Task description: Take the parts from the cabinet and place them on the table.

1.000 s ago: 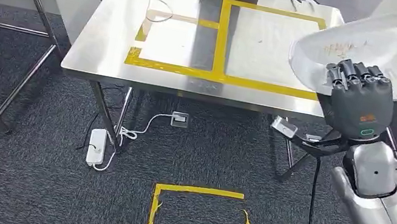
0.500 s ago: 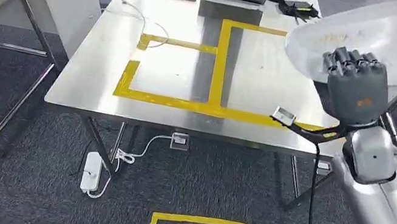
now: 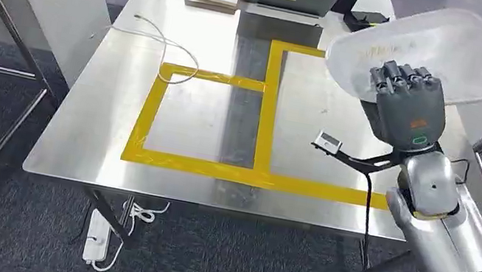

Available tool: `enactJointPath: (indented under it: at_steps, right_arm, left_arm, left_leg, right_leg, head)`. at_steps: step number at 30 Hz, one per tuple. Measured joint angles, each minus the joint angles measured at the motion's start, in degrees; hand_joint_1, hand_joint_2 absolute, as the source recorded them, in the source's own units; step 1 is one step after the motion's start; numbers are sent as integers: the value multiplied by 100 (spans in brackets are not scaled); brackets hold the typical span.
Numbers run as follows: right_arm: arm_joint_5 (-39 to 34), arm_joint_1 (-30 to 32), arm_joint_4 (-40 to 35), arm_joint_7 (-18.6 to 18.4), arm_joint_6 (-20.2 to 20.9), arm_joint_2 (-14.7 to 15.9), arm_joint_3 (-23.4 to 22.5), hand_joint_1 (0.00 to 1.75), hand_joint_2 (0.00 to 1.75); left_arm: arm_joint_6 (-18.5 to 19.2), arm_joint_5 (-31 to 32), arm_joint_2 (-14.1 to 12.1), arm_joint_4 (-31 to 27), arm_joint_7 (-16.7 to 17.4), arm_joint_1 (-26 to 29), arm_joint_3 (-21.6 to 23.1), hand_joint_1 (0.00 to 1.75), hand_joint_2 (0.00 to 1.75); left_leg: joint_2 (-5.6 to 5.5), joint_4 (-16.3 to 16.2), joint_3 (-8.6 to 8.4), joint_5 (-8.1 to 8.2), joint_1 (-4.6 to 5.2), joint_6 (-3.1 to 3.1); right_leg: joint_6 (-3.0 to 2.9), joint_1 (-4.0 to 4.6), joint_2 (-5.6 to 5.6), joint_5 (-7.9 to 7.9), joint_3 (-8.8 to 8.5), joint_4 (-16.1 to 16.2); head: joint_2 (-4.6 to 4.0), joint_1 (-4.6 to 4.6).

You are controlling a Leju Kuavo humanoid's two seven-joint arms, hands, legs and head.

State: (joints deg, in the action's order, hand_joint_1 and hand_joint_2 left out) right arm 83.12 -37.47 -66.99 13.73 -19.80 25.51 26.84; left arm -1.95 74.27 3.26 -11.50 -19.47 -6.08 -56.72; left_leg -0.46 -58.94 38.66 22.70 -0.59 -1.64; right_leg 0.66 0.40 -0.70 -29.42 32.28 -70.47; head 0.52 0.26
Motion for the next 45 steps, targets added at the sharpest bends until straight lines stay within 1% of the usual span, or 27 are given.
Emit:
enactJointPath:
  at_steps: [1,2,4,5,6,7,8,9,11,12,14,19,21,22,23,24,25,26,27,28,29,30,32,40,41,44,45]
  right_arm:
    - [-26,-15,83,24,13,-28,20,175,175]
    - [-70,-41,192,66,48,-81,55,175,175]
    - [-164,-232,464,149,98,-225,138,175,175]
    - [-203,-380,625,166,122,-315,192,175,175]
    - [-214,-545,811,190,144,-424,247,175,175]
    - [-223,-729,1030,194,170,-564,308,175,175]
    - [-232,-886,1203,192,184,-667,354,175,175]
    - [-234,-1020,1478,186,197,-855,437,175,175]
    - [-210,-1363,1994,147,379,-1216,583,175,175]
    - [-201,-1519,2167,116,426,-1389,623,175,175]
    - [-192,-1921,2617,109,628,-1800,743,175,175]
    - [-188,-2022,2765,101,688,-1857,782,175,175]
    - [-188,-2200,2973,92,794,-2069,848,175,175]
    - [-186,-2313,3148,76,901,-2177,894,175,175]
    - [-135,-2468,3773,-13,1332,-2730,1093,175,175]
    - [-120,-2502,3924,-26,1454,-2864,1139,175,175]
    - [-98,-2523,4048,-26,1565,-3008,1191,175,175]
    - [-72,-2526,4188,-39,1675,-3133,1250,175,175]
    - [-54,-2499,4322,-59,1764,-3217,1314,175,175]
    - [-48,-2477,4441,-76,1829,-3332,1377,175,175]
    - [-37,-2439,4531,-90,1889,-3375,1416,175,175]
    - [-28,-2408,4577,-101,1895,-3438,1447,175,175]
    - [-28,-2442,4673,-101,1899,-3517,1493,175,175]
    - [-24,-2490,4869,-85,1919,-3654,1576,175,175]
    - [-22,-2495,4885,-87,1941,-3659,1589,0,0]
    - [-22,-2492,4937,-109,2063,-3698,1602,0,0]
    - [-22,-2493,4957,-116,2074,-3705,1606,0,0]
  left_arm:
    - [0,18,0,0,17,-3,0,0,175]
    - [0,29,5,2,37,-4,0,0,175]
    - [7,33,5,0,68,-15,0,0,175]
    - [15,35,7,0,72,-38,2,0,175]
    - [26,35,13,0,72,-65,2,0,175]
    - [39,35,24,0,72,-89,4,0,175]
    - [39,35,40,0,70,-109,7,0,175]
    - [39,33,42,0,70,-137,7,0,175]
    - [68,35,57,-4,88,-173,15,0,175]
    - [70,35,59,-7,92,-198,17,0,175]
    - [109,26,79,-9,127,-232,20,0,175]
    - [109,26,92,-9,127,-237,20,0,175]
    - [118,7,101,-7,133,-257,20,0,175]
    - [125,-11,114,-7,138,-266,20,0,175]
    - [96,-203,151,0,87,-257,9,0,175]
    - [26,-289,166,0,19,-257,2,0,175]
    - [-44,-365,182,0,-73,-264,-9,0,175]
    - [-129,-420,197,2,-191,-265,-28,0,175]
    - [-210,-420,210,2,-267,-265,-35,0,175]
    - [-271,-404,230,2,-300,-299,-33,0,175]
    - [-308,-393,260,2,-310,-313,-33,0,175]
    - [-326,-380,273,-2,-315,-314,-33,0,175]
    - [-341,-380,315,2,-319,-325,-33,0,175]
    - [-358,-380,365,2,-339,-354,-33,0,175]
    - [-358,-374,370,2,-339,-359,-33,0,175]
    - [-328,-363,374,4,-337,-371,-33,0,175]
    - [-319,-358,374,4,-337,-377,-33,0,0]
  left_leg:
    - [-9,28,-100,66,0,0]
    - [-27,57,-213,141,0,2]
    - [-30,72,-417,293,0,17]
    - [-38,72,-537,384,0,29]
    - [-43,73,-656,477,0,46]
    - [-43,72,-777,564,0,78]
    - [-41,76,-851,643,-1,100]
    - [-42,8,-909,719,21,134]
    - [-42,94,-958,891,3,221]
    - [-27,-51,-1018,793,19,277]
    - [-1,-102,-1043,867,-5,336]
    - [5,-208,-1010,885,-3,348]
    - [11,-543,-827,1013,-5,375]
    - [11,-900,-604,1151,-5,388]
    - [11,-1540,96,1351,5,396]
    - [13,-1229,76,1080,10,371]
    - [16,-794,-2,693,16,337]
    - [18,-245,-106,179,39,297]
    - [19,-54,-122,72,63,250]
    - [25,103,-171,228,79,234]
    - [24,26,-186,105,76,189]
    - [9,58,-196,115,57,187]
    - [-9,63,-186,112,59,201]
    - [-22,62,-194,149,60,147]
    - [-22,62,-196,147,60,144]
    - [-21,60,-198,138,59,132]
    - [-21,60,-198,133,59,125]
  right_leg:
    - [15,-10,0,-159,271,-295]
    - [28,-23,1,-483,506,-462]
    - [47,-39,7,-1065,806,-424]
    - [53,-49,17,-1113,866,-211]
    - [50,-59,22,-875,860,136]
    - [37,-69,27,-355,823,572]
    - [20,-77,47,387,797,1004]
    - [9,-47,55,882,844,1316]
    - [-79,-27,28,800,736,1199]
    - [-119,-34,26,784,701,1244]
    - [-239,-44,10,720,561,1255]
    - [-265,-46,-2,700,532,1253]
    - [-314,-36,-4,667,495,1251]
    - [-339,-24,-22,638,467,1251]
    - [-371,24,-46,454,279,1247]
    - [-373,33,-58,404,222,1244]
    - [-374,32,-58,354,165,1241]
    - [-359,38,-59,302,106,1242]
    - [-339,50,-64,263,69,1235]
    - [-315,58,-61,248,104,1228]
    - [-274,62,-63,214,101,1217]
    - [-268,67,-54,176,92,1208]
    - [-308,86,-45,185,98,1206]
    - [-301,84,-35,180,37,1303]
    - [-293,82,-35,183,33,1308]
    - [-258,74,-33,196,31,1312]
    - [-250,74,-32,201,31,1312]
  head:
    - [0,15]
    - [0,26]
    - [0,42]
    - [0,44]
    - [0,50]
    - [0,63]
    - [0,70]
    - [0,77]
    - [0,78]
    - [0,65]
    - [0,61]
    - [0,63]
    - [0,13]
    - [0,6]
    - [0,-39]
    - [0,-39]
    - [0,-48]
    - [0,-55]
    - [0,-61]
    - [0,-78]
    - [0,-92]
    - [0,-79]
    - [0,-66]
    - [0,-48]
    - [0,-48]
    - [0,-48]
    - [0,-48]
